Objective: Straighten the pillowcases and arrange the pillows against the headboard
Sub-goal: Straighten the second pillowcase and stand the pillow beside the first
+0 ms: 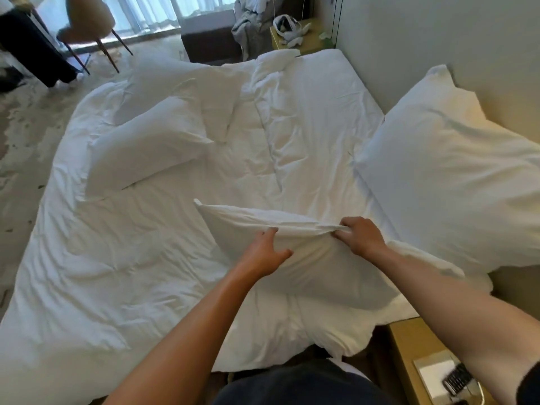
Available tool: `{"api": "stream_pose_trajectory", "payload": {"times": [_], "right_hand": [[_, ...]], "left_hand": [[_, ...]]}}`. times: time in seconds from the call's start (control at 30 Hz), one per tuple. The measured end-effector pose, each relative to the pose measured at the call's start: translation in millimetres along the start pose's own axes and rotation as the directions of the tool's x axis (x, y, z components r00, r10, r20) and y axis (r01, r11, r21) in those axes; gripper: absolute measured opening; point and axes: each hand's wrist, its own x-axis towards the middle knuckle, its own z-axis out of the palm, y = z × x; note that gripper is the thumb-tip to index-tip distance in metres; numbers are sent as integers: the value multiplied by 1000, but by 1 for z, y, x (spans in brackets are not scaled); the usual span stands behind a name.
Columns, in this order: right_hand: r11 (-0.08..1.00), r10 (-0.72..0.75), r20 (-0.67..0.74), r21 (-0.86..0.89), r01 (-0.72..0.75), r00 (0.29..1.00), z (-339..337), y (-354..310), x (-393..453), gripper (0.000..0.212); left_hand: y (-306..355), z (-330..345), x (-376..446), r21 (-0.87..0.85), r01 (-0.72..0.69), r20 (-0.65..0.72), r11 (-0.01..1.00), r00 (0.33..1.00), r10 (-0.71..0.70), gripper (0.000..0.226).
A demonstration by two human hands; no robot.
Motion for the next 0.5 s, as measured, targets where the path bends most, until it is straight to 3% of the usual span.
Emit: {"api": "stream_pose_trajectory", "payload": {"times": [0.2, 0.5], "right_hand": [[981, -18, 10, 191, 16, 1000, 2, 39, 19, 18], [955, -159, 52, 260, 140, 986, -8, 47, 17, 20]], "left_hand": [[43, 19, 36, -29, 7, 57, 1000, 998, -5, 85], [50, 21, 75, 88, 57, 118, 995, 991, -67, 88]]}}
